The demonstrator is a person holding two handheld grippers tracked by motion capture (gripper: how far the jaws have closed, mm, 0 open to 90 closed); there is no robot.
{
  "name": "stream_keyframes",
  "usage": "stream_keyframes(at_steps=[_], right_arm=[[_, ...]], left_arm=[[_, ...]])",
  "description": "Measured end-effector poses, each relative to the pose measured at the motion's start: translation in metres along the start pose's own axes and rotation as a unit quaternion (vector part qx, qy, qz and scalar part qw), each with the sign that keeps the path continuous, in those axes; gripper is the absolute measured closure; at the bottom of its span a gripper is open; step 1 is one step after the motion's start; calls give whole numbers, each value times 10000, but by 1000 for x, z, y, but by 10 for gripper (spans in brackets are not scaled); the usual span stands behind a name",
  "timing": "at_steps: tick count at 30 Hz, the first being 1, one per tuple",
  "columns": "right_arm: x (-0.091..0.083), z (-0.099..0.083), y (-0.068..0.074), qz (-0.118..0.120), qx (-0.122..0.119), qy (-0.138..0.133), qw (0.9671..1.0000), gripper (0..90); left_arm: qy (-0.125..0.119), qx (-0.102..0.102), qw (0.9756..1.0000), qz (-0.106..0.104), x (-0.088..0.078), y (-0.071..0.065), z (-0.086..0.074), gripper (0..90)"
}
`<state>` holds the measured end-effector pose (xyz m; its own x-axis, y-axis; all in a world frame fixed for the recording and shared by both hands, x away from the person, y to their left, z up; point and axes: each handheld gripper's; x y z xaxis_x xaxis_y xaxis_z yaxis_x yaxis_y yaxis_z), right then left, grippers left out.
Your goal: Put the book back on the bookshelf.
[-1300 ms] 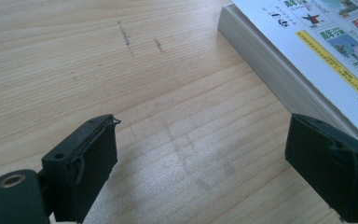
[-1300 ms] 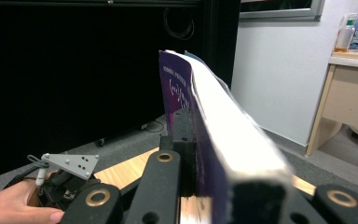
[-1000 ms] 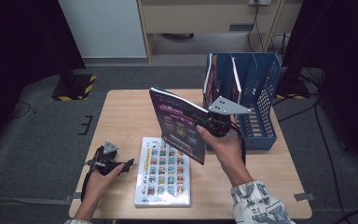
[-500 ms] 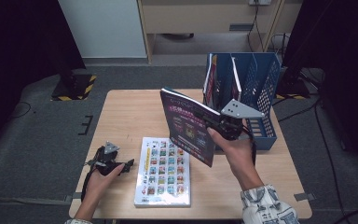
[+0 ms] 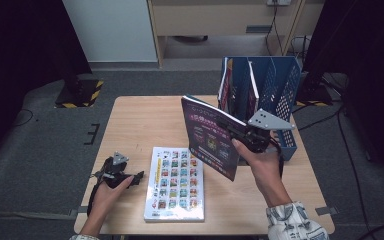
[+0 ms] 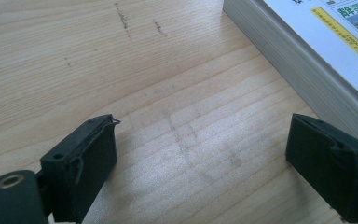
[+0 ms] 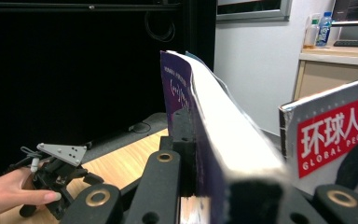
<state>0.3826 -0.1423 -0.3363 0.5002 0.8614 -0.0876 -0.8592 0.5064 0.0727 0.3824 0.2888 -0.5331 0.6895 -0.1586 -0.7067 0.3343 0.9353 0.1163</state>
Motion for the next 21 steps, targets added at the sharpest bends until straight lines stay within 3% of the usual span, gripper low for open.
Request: stream_keyframes(at_steps=[21], right_arm=[[-32,-5,-9,-192,59,-11,9998,841]], left_arm=[[-58,54,10000,37,2,-1,-2,53]])
Point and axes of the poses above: each handheld gripper's, and its own axes: x roughly forward along the jaws, z roughly out of its top, y roughly to its left, and after that the axes turned 10 degrees about z, right-handed
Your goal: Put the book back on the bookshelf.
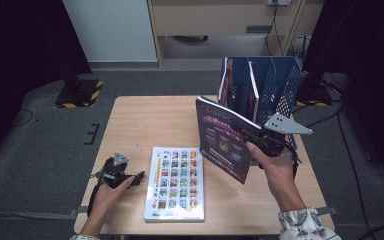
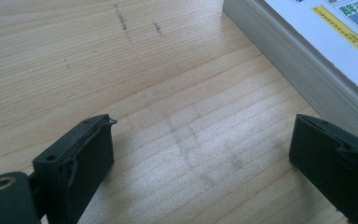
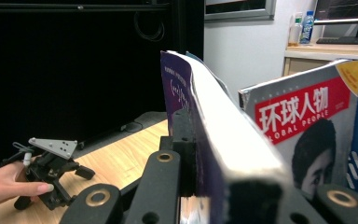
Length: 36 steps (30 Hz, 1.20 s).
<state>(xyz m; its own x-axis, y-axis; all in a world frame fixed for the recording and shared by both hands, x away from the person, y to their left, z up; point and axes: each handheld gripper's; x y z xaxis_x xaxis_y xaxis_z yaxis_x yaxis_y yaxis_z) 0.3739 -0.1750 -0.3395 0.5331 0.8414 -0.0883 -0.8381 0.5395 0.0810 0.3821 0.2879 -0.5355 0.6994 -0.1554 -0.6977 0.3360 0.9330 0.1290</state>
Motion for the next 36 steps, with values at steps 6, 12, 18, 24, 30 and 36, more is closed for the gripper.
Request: stream_keyframes(at_steps=[6,12,18,24,30,36], right_arm=[[-9,-2,-2,-57,30,20,10000,841],[-18,-3,-4,-119,34,10,9999,841],[-26,-3,-6,-159,32,25,9999,842],[-36,-5,-8,-213,46,33,9998,841],[-45,-7,-11,-269,70,57,9996,841],[-55,-10,-14,-312,101,58,9994,841]], left_arm=[[-26,-4,10000,3,0,0,-1,48],[-36,-12,10000,0,0,0,-1,47],[-29,0,10000,1,0,0,-1,47],[-36,1,10000,1,0,0,-1,46],[-36,4,10000,2,0,0,-1,45],[-36,2,10000,1,1,0,-1,45]])
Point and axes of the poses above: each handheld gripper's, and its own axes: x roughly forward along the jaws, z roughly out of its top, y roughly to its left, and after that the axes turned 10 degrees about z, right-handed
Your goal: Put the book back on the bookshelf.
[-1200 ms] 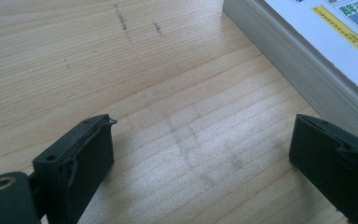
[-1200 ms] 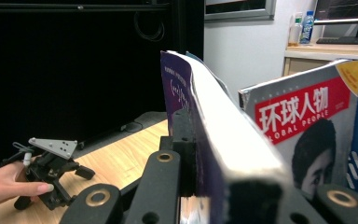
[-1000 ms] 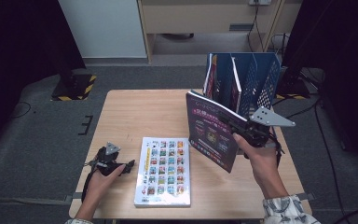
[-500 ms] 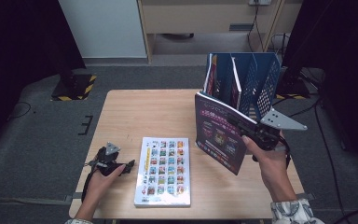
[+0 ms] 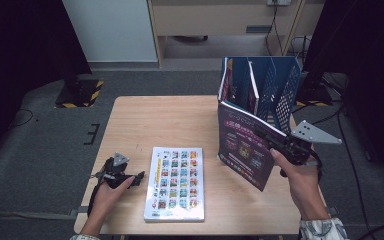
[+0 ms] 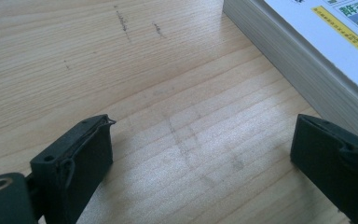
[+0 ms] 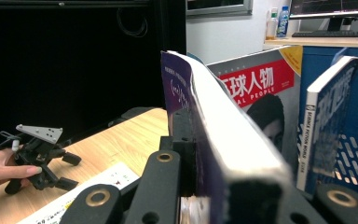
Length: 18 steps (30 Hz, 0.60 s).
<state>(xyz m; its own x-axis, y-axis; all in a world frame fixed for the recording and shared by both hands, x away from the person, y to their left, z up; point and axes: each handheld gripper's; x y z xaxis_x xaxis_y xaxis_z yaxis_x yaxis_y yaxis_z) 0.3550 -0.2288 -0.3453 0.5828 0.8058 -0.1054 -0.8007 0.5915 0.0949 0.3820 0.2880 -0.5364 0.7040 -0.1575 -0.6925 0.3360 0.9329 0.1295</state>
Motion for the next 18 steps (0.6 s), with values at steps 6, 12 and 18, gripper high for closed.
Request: stream_keyframes(at_steps=[6,12,18], right_arm=[[-9,0,-2,-14,0,-1,10000,842],[-17,0,-2,-34,-10,17,10000,841],[-29,11,-1,53,97,-156,9998,841]], left_arm=[[1,0,10000,-2,0,0,0,45],[0,-1,10000,-1,0,0,0,45],[0,-1,10000,1,0,0,0,45]])
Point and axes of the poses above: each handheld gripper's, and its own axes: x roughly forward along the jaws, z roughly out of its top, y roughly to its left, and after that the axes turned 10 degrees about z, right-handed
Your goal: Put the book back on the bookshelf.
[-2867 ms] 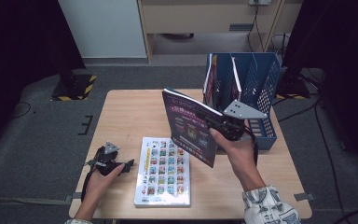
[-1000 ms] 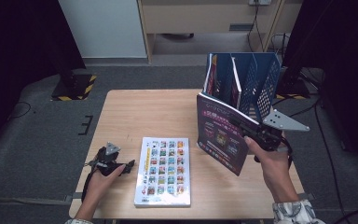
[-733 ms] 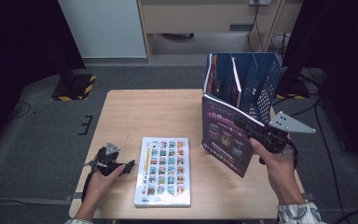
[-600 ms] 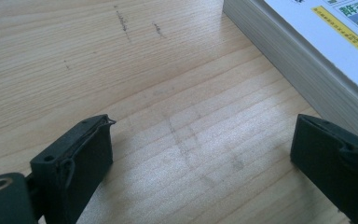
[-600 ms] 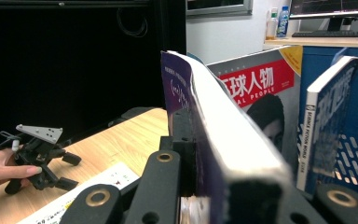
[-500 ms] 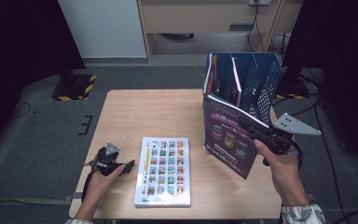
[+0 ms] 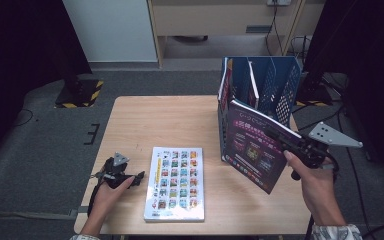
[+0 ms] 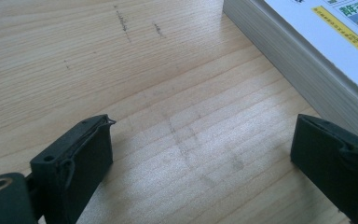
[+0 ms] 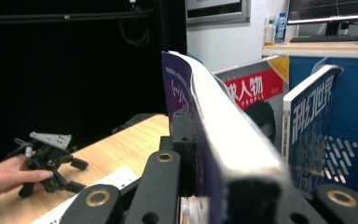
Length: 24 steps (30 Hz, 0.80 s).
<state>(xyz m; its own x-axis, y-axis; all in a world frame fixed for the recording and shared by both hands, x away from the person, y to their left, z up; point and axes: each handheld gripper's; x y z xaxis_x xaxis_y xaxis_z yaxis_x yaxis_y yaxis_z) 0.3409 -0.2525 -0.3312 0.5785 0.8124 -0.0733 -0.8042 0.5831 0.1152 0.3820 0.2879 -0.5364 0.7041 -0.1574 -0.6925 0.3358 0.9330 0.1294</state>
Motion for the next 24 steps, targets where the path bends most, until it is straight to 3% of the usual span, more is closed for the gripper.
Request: stream_keyframes(at_steps=[12,24], right_arm=[[-9,32,0,29,8,-126,9999,841],[-16,49,-8,-224,-29,-150,9996,841]], left_arm=[[1,-1,10000,-1,0,0,0,45],[0,-1,10000,-1,0,0,0,45]])
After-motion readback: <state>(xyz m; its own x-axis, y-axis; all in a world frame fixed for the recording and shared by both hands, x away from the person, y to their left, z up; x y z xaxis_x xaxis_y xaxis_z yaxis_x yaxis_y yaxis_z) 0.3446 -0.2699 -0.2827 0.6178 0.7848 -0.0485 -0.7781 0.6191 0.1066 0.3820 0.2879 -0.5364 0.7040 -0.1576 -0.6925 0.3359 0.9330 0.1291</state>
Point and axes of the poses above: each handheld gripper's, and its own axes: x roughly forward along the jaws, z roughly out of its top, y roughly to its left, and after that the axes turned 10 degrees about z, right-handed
